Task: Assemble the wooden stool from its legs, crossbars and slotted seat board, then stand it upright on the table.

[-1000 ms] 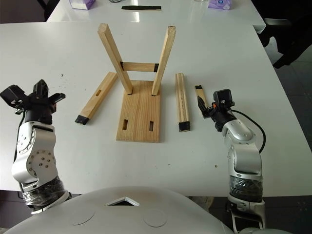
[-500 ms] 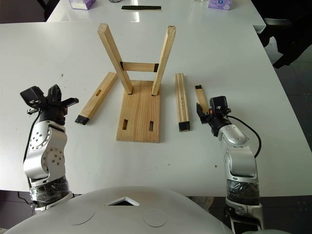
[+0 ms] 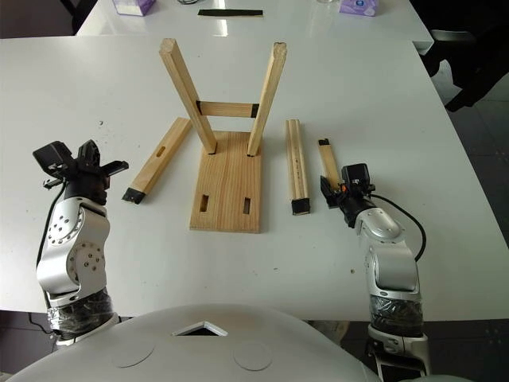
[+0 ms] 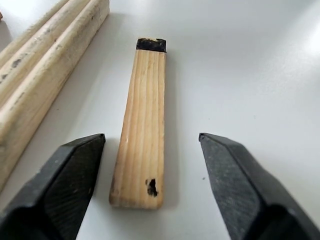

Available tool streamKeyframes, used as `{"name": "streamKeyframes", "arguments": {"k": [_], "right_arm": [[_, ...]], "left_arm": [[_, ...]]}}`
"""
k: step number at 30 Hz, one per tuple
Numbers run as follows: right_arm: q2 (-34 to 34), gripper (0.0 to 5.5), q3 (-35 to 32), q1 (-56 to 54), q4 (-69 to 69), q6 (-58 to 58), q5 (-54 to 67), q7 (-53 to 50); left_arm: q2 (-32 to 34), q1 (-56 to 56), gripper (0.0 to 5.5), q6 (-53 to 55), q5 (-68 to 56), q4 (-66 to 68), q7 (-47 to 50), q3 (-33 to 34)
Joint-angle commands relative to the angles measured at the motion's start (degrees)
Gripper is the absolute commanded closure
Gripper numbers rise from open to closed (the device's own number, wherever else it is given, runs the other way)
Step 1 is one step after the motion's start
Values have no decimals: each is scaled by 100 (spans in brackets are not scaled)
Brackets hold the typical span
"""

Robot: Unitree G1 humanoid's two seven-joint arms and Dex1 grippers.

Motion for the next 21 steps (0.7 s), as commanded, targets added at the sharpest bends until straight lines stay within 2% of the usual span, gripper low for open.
{"name": "streamKeyframes", "arguments": {"k": [1, 16, 21], "right_arm": [[-16, 202, 35, 166, 86, 59, 18, 16], [50, 418, -2, 318, 55, -108, 22, -199], [-52, 420, -40, 245, 196, -265, 38, -151]], "left_arm": [[55, 1, 550, 162, 82, -101, 56, -14], [232, 49, 550, -2, 642, -178, -43, -290], [199, 159, 550, -110, 692, -250, -219, -488]]}}
